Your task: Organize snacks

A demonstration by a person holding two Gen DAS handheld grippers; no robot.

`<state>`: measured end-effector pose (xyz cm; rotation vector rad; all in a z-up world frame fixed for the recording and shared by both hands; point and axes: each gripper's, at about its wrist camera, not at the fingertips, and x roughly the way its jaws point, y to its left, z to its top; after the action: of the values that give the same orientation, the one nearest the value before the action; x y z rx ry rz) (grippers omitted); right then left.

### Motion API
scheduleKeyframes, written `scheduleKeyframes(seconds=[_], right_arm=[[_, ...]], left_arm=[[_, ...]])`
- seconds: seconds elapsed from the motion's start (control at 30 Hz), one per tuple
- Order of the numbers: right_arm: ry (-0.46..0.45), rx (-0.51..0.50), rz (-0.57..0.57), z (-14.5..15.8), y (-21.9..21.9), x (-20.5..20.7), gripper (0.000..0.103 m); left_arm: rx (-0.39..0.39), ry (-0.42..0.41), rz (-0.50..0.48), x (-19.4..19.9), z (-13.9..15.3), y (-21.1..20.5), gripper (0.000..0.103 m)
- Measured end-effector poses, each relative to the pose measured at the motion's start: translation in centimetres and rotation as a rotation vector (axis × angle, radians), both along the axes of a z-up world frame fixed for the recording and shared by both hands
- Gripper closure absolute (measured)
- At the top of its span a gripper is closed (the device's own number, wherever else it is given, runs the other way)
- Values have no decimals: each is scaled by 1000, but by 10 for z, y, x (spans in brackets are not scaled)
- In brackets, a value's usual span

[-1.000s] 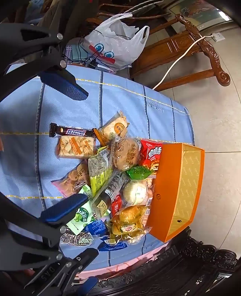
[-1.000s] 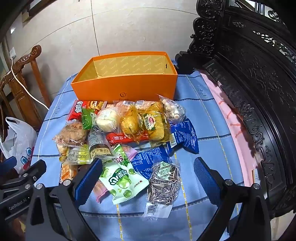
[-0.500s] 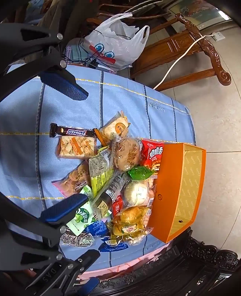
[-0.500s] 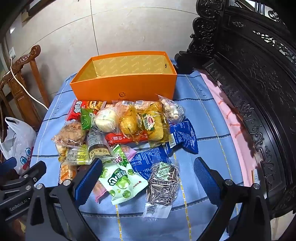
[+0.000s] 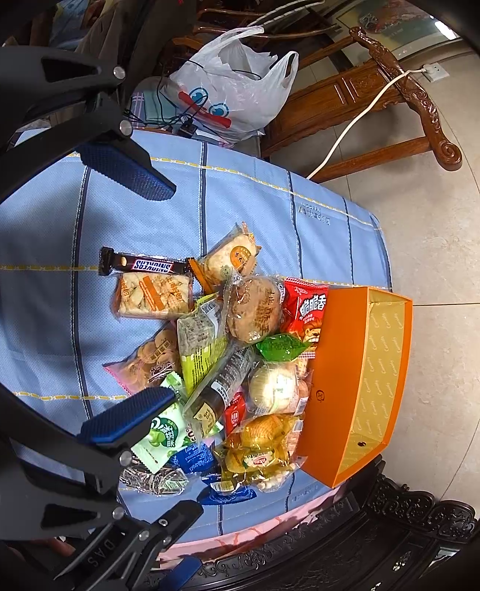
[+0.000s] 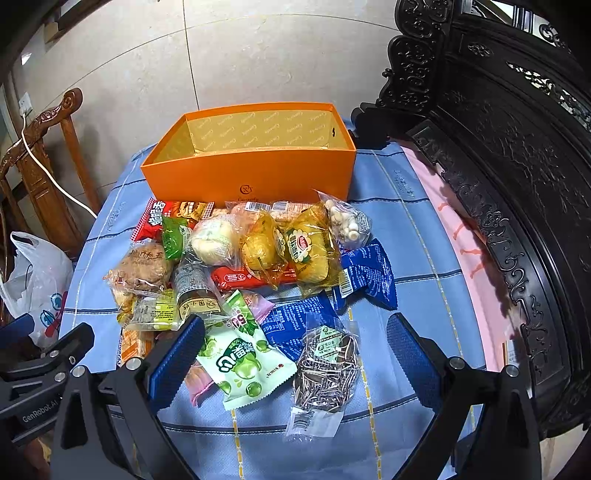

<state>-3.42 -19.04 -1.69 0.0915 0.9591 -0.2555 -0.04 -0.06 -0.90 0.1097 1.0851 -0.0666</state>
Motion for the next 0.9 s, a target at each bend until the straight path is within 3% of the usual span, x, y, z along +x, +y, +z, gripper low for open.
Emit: scheduleKeyframes(seconds=[0.9], right_arm=[[6, 0, 6, -3, 1, 1, 4]], left_arm=[[4, 9, 1, 2, -3, -1, 4]])
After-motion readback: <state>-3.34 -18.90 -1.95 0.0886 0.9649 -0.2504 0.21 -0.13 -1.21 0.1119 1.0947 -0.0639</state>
